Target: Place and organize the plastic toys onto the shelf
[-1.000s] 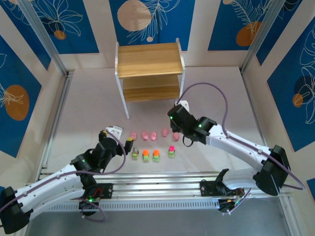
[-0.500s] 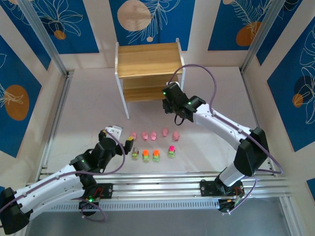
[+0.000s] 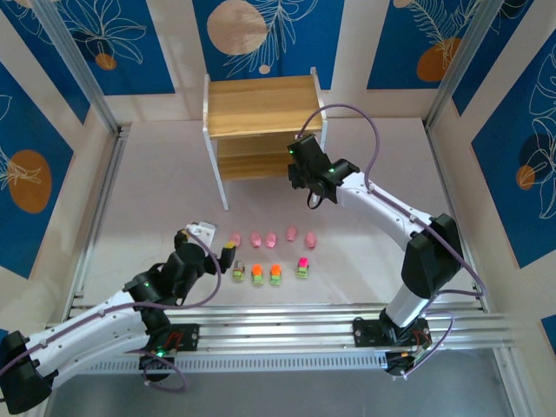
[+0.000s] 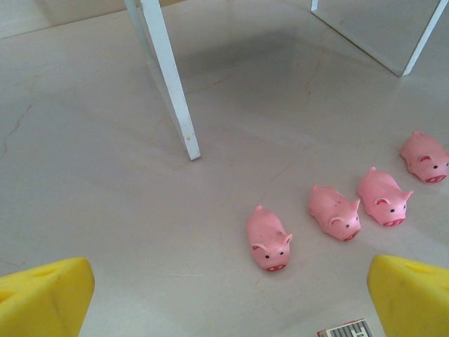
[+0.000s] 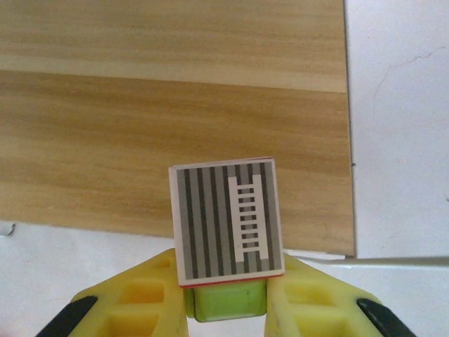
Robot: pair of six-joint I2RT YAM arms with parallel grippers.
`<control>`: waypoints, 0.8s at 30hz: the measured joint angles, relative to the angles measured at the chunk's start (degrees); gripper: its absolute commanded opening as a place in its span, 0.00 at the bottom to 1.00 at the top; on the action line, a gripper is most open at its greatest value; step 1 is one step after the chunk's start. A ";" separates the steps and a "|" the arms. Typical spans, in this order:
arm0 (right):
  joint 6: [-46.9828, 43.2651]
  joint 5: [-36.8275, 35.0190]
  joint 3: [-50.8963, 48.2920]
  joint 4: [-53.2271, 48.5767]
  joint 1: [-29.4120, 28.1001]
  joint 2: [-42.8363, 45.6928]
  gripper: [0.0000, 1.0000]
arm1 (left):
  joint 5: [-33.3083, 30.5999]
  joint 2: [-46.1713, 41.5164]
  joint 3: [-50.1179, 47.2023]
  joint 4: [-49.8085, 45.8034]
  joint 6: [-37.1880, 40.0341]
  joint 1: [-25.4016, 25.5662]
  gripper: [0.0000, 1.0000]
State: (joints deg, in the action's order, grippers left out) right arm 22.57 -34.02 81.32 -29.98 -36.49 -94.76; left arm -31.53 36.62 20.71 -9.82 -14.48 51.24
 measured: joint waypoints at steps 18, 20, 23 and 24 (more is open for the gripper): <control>1.62 -1.44 -0.11 4.28 0.66 -2.64 0.16 | 0.04 1.55 0.00 0.44 0.00 -0.11 1.00; 1.81 -2.29 -0.11 5.01 0.52 -3.02 0.16 | 0.07 1.73 0.00 0.44 0.02 -0.11 1.00; 2.10 -3.63 -0.11 5.44 0.33 -3.32 0.16 | 0.07 1.81 0.00 0.44 0.00 -0.11 1.00; 2.21 -3.96 -0.11 5.53 0.33 -3.39 0.16 | 0.07 1.81 0.00 0.44 0.00 -0.11 1.00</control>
State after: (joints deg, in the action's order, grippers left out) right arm 24.77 -37.98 81.21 -24.45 -36.16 -98.15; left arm -31.46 38.44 20.71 -9.39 -14.48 51.13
